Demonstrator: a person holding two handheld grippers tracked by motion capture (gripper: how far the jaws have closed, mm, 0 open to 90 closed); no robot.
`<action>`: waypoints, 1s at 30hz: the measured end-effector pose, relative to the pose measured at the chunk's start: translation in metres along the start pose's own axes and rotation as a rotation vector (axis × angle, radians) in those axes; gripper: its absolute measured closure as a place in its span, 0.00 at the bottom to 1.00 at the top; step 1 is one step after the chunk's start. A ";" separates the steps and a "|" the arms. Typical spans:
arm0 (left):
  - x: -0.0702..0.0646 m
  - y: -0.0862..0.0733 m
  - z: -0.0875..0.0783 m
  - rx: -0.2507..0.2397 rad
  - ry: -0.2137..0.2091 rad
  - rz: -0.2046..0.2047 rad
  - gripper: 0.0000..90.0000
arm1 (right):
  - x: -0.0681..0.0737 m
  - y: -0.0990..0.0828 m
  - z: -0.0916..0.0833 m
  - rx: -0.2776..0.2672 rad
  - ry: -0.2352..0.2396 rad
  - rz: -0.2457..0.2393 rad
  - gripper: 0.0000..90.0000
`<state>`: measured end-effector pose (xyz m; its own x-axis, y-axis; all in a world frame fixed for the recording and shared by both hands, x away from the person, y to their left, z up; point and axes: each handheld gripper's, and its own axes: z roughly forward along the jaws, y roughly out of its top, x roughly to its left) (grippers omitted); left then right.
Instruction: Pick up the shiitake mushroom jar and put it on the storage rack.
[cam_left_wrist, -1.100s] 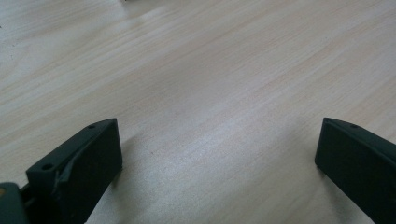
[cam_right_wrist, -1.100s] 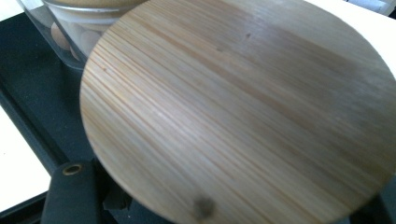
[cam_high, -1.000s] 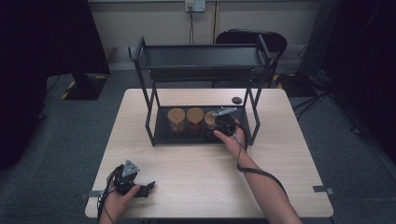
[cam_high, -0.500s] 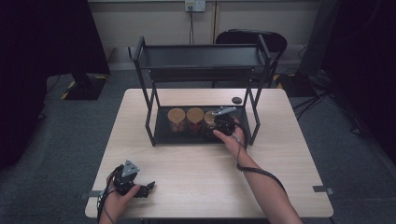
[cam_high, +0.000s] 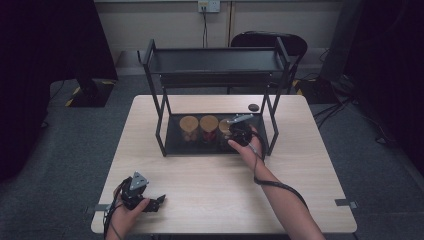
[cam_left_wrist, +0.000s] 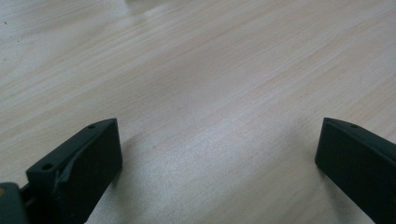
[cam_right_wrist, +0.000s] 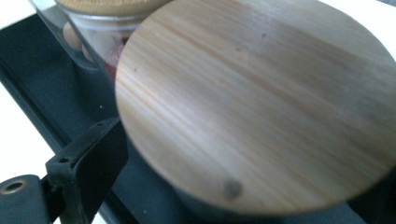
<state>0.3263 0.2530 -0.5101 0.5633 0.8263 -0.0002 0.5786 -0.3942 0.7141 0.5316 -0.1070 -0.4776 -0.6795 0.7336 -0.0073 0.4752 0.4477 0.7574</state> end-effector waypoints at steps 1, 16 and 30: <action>0.000 0.000 0.000 0.000 0.000 0.000 0.00 | 0.000 0.000 -0.001 0.000 0.001 0.001 0.05; 0.000 0.000 0.000 0.000 0.000 0.000 0.00 | 0.001 -0.006 -0.027 -0.037 -0.014 0.066 0.02; 0.000 -0.001 -0.001 0.001 0.002 -0.001 0.00 | 0.000 -0.021 -0.053 -0.047 -0.034 0.058 0.03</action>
<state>0.3256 0.2535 -0.5100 0.5615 0.8274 0.0002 0.5800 -0.3939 0.7130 0.4924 -0.1434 -0.4592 -0.6321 0.7748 0.0161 0.4862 0.3803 0.7867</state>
